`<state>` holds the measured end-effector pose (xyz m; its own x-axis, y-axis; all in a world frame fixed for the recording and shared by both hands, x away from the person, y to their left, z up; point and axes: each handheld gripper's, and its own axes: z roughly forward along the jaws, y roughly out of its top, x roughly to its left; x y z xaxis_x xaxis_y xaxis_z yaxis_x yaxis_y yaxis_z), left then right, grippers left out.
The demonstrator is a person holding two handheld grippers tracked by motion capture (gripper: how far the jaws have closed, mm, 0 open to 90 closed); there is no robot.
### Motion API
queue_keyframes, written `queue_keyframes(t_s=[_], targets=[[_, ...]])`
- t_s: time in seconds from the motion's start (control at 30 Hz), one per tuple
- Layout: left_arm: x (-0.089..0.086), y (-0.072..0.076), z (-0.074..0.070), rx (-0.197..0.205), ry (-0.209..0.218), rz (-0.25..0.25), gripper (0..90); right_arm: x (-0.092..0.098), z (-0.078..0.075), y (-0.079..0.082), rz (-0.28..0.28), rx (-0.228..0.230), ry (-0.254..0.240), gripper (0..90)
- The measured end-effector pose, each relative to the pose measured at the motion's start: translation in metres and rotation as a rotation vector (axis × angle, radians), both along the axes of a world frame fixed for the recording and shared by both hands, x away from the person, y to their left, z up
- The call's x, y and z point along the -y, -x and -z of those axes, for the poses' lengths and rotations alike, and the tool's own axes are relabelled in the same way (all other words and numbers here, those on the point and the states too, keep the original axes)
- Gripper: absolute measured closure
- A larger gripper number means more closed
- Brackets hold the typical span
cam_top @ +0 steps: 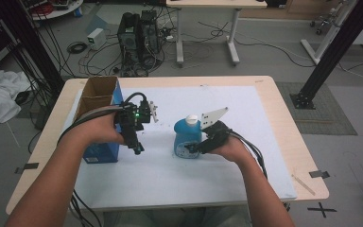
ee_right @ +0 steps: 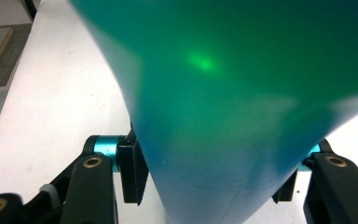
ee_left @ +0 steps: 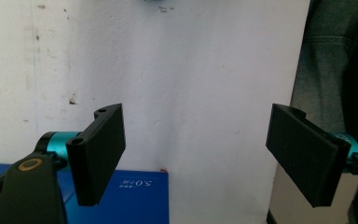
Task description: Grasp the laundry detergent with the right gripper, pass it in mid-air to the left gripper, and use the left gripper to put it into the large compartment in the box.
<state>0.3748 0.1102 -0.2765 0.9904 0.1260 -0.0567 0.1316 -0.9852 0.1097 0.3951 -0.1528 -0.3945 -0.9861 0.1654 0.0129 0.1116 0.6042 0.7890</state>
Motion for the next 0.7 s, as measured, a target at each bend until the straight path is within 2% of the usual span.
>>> queue_keyframes(t_s=[0.23, 0.27, 0.3, 0.37, 0.43, 0.6, 0.7], targets=[[-0.0006, 0.0, 0.0012, 0.0, 0.011, -0.009, 19.7, 0.0005, -0.0003, -0.0005, -0.013, 0.013, -0.002, 44.2], [-0.0003, -0.0002, 0.001, -0.002, 0.01, -0.008, 19.7, 0.0012, -0.0008, 0.001, -0.002, 0.0, 0.003, 44.6], [-0.0001, -0.0005, 0.0009, -0.003, 0.009, -0.009, 19.7, 0.001, -0.0003, -0.0012, -0.023, 0.021, -0.009, 44.9], [0.0002, -0.001, 0.0005, 0.0, 0.003, -0.002, 19.7, 0.002, -0.0002, -0.0021, -0.027, 0.022, -0.017, 45.5], [0.0006, -0.001, 0.0004, 0.002, 0.006, -0.001, 19.7, 0.0026, -0.0009, -0.0011, -0.02, 0.008, -0.009, 45.8], [0.0004, -0.0018, 0.0002, -0.002, 0.006, -0.004, 19.7, 0.0045, 0.0003, -0.0021, -0.029, 0.009, -0.032, 46.6], [0.0001, -0.0017, 0.0005, -0.002, 0.005, -0.004, 19.7, 0.0067, 0.0008, -0.0009, -0.02, -0.009, -0.035, 46.9]])
